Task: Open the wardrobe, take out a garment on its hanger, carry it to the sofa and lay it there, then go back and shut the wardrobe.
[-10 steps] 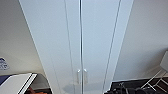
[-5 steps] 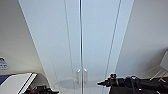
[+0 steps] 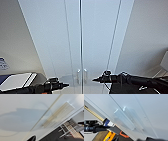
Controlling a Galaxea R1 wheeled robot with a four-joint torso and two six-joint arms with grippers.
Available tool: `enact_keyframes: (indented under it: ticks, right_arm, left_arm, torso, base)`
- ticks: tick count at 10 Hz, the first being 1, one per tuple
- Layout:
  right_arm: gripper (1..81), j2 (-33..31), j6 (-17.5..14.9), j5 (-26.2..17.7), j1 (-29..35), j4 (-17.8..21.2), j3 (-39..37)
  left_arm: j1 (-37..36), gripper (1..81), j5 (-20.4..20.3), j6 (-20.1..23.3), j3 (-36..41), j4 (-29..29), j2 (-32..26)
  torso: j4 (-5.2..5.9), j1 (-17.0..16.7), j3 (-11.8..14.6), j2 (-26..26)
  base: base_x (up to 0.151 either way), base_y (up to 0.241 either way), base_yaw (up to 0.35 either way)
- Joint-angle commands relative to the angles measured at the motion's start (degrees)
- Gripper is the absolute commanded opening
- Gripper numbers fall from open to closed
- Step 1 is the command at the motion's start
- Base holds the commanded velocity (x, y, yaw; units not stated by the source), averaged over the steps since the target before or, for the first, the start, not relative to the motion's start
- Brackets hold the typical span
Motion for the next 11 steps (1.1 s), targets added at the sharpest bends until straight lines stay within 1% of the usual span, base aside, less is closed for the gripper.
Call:
enact_keyframes:
  ticks: [1, 3, 5, 8, 9, 11]
  right_arm:
    - [81.1, 3.1, 0.5, -0.6, 10.5, 0.8, -2.7]
    - [81.1, 5.4, 0.5, -0.5, 11.3, 0.8, -4.9]
    - [81.1, 7.3, 0.3, 0.0, 11.3, -0.8, -5.8]
    - [81.1, 12.4, 0.8, 0.5, 11.4, -0.5, -12.5]
    - [81.1, 14.4, 2.0, 0.5, 11.4, -0.8, -15.1]
    - [81.1, 18.1, 2.0, 0.3, 11.4, -0.7, -20.5]
  left_arm:
    - [-10.0, 81.1, 3.0, -0.5, -3.9, 0.1, 2.3]
    - [-11.9, 81.1, 3.2, -1.1, -5.5, 0.1, 5.5]
    - [-12.7, 81.1, 3.3, -1.1, -6.7, 0.4, 8.1]
    - [-12.8, 81.1, 3.5, -1.1, -10.6, 0.3, 12.5]
    - [-12.7, 81.1, 4.3, -1.1, -11.5, 0.4, 13.3]
    - [-12.7, 81.1, 4.3, -1.1, -14.2, 0.6, 15.0]
  torso:
    - [0.0, 0.0, 0.0, 0.0]
    - [0.0, 0.0, 0.0, 0.0]
    - [0.0, 0.1, 0.0, 0.0]
    - [0.0, 0.1, 0.0, 0.0]
    - [0.0, 0.1, 0.0, 0.0]
    - [0.0, 0.1, -0.1, 0.0]
  base:
    - [0.0, 0.0, 0.0]
    - [0.0, 0.0, 0.0]
    - [0.0, 0.0, 0.0]
    - [0.0, 0.0, 0.0]
    - [0.0, 0.0, 0.0]
    - [0.0, 0.0, 0.0]
